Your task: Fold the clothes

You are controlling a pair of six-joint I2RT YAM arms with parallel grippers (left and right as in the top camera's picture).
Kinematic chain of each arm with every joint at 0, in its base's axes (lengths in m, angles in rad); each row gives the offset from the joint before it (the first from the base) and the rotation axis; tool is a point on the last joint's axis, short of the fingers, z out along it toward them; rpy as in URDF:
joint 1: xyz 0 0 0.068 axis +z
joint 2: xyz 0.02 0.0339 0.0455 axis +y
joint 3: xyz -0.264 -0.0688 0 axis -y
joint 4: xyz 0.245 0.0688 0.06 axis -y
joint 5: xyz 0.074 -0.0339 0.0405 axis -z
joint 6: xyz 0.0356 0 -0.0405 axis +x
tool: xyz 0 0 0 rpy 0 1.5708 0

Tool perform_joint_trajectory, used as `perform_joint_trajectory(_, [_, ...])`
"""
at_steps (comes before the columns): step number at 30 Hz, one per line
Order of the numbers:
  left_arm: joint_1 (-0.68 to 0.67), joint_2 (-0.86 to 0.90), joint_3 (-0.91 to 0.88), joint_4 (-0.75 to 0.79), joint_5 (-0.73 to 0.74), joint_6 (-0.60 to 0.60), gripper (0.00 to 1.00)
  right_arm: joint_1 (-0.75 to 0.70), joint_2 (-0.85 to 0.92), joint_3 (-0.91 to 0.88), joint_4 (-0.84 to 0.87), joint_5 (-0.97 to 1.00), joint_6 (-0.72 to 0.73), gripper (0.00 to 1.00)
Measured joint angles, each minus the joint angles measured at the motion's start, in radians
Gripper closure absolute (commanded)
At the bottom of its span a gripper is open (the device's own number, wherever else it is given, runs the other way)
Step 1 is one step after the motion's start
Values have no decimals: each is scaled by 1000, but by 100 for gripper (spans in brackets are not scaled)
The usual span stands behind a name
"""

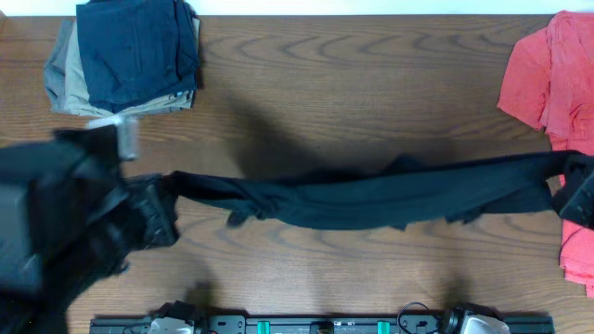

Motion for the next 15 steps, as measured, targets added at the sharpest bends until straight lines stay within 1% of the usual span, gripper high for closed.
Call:
perform_joint_trajectory(5, [0, 2, 19, 8, -27, 1, 94, 0, 11, 11, 42, -16, 0, 99])
perform_joint_trajectory(8, [0, 90, 9, 65, -39, 5, 94, 0, 71, 13, 92, -21, 2, 99])
perform_joint_trajectory(11, [1, 236, 0, 201, -48, 21, 94, 0, 160, 13, 182, -31, 3, 99])
perform_joint_trajectory(15, [25, 453, -8, 449, -51, 53, 94, 0, 308, 10, 389, -81, 10, 99])
